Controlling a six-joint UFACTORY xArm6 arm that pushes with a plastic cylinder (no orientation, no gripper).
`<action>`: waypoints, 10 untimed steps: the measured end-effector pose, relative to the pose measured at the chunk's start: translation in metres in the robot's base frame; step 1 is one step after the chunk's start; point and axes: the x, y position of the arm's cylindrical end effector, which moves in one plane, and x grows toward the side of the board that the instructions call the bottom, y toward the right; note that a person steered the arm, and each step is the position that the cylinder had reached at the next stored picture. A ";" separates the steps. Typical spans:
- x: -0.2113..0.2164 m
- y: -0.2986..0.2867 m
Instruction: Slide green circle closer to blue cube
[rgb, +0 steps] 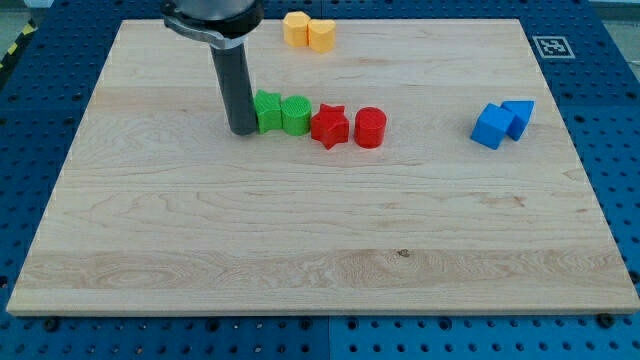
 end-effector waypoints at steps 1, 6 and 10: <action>0.000 0.024; -0.017 0.098; -0.075 0.106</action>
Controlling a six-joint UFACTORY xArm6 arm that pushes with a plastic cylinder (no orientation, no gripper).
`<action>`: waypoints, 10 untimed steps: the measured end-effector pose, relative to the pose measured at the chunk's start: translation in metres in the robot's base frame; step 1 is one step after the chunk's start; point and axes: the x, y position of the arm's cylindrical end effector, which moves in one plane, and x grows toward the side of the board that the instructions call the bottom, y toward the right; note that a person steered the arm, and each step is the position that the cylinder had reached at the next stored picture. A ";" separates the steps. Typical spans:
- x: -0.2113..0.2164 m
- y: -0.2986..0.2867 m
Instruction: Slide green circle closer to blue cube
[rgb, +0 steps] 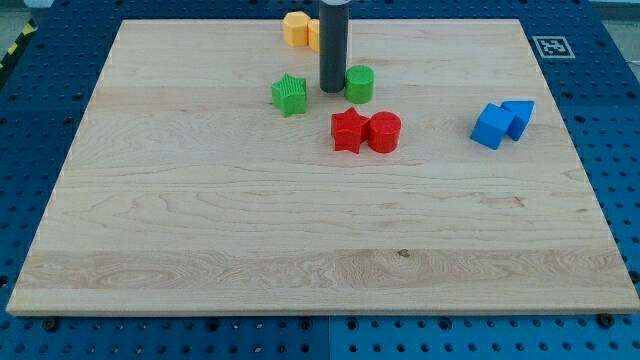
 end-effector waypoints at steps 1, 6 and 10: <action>-0.004 0.003; 0.024 0.118; 0.046 0.112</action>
